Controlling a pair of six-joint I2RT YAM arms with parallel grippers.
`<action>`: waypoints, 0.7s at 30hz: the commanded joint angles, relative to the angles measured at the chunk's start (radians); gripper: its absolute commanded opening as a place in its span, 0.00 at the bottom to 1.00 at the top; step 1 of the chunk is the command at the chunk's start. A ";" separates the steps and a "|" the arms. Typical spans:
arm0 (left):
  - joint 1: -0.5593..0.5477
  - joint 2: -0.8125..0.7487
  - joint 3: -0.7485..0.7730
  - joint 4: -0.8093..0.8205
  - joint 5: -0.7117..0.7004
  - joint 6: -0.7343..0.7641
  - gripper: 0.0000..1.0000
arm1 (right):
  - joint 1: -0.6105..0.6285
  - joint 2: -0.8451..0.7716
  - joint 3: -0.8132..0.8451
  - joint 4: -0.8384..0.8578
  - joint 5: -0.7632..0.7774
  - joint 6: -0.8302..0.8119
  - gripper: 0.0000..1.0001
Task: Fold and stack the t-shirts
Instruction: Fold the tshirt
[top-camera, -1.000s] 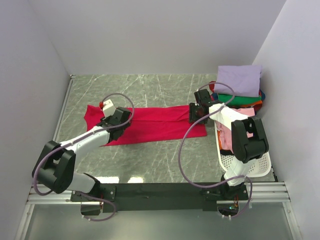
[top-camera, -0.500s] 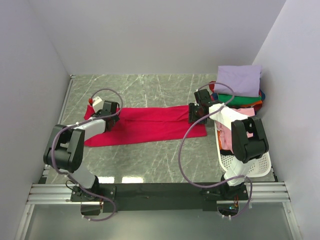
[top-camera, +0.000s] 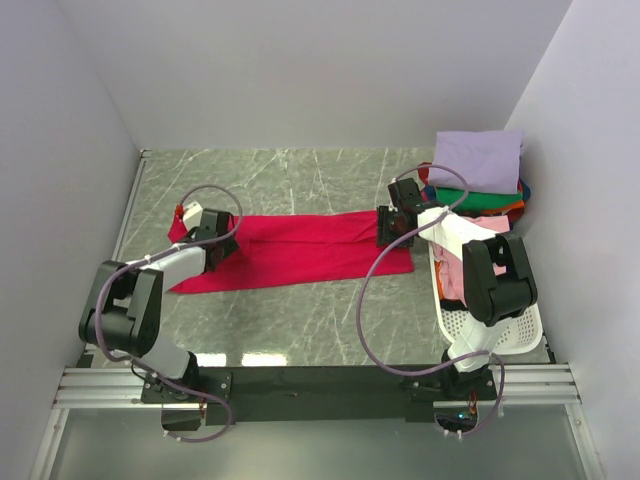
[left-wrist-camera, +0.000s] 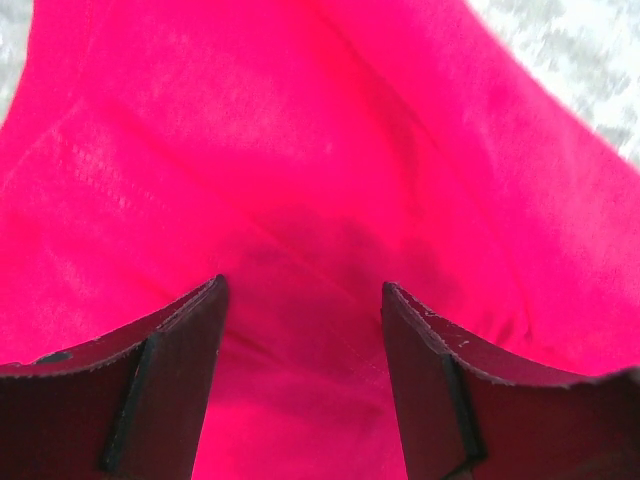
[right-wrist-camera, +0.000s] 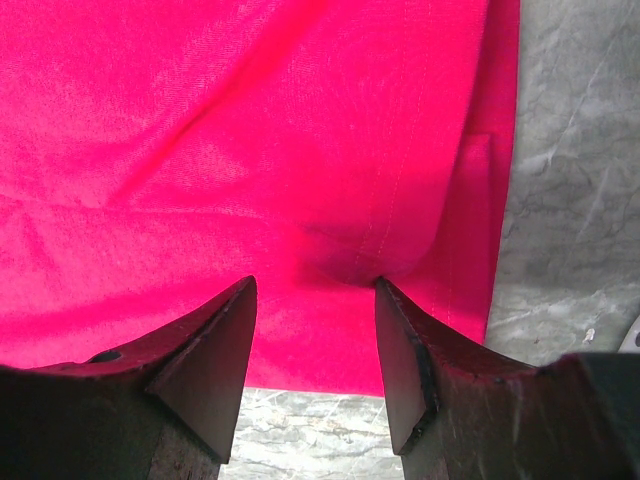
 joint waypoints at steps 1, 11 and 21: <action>0.000 -0.057 -0.034 -0.026 0.053 -0.024 0.68 | 0.006 -0.021 0.015 0.025 -0.004 -0.014 0.58; 0.001 -0.164 -0.103 -0.084 0.063 -0.052 0.68 | 0.009 -0.029 0.012 0.025 -0.004 -0.014 0.58; -0.019 -0.363 -0.146 -0.151 0.107 -0.112 0.66 | 0.009 -0.021 0.020 0.019 0.002 -0.016 0.58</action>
